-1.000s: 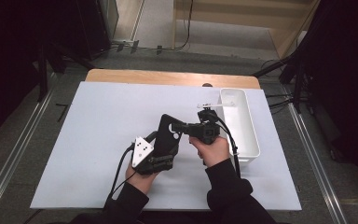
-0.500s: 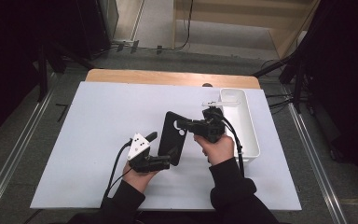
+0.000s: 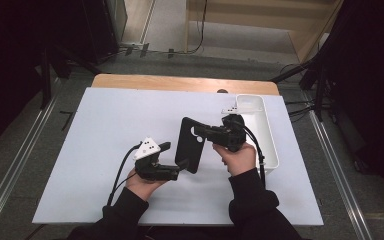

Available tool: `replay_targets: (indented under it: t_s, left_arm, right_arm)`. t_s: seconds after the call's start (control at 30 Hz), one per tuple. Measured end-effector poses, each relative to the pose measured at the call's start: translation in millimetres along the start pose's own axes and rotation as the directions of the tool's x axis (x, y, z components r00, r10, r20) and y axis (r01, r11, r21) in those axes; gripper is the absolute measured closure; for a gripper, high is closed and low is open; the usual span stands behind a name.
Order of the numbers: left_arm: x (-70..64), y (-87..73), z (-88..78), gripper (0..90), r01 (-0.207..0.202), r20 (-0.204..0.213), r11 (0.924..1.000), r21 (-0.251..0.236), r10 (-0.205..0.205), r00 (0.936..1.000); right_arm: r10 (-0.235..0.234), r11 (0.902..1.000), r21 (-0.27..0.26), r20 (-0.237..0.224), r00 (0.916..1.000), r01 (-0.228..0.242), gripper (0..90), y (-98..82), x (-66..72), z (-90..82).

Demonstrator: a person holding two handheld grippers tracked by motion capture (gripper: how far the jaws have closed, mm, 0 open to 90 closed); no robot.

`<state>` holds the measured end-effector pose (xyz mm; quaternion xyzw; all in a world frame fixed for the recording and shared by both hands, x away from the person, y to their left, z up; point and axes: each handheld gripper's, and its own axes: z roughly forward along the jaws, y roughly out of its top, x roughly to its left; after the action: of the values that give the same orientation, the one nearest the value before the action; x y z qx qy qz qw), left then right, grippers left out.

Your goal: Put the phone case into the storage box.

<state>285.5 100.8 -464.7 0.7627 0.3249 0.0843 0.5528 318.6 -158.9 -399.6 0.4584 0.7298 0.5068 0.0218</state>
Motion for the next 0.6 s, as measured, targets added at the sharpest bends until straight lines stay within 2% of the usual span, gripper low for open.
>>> replay_targets:
  t_s: [0.1, 0.33, 0.6]
  left_arm:
    - [4.1, 3.7, -4.5, 13.4, -0.011, 0.029, 0.9999, -0.004, 0.012, 0.9995]
    - [10.4, 11.6, -9.7, 13.4, -0.035, 0.085, 0.9989, 0.033, 0.032, 0.9959]
    - [15.1, 17.2, -13.0, 13.4, -0.063, 0.127, 0.9946, 0.083, 0.052, 0.9905]
  right_arm:
    - [-0.018, 0.9998, -0.006, -0.007, 0.9998, 0.018, 74.9, 0.5, -0.5, -2.9]
    - [-0.078, 0.997, -0.011, -0.029, 0.9966, 0.077, 74.9, 1.6, -1.7, -8.1]
    - [-0.158, 0.9874, -0.018, -0.049, 0.9863, 0.157, 74.9, 1.5, -2.4, -12.9]
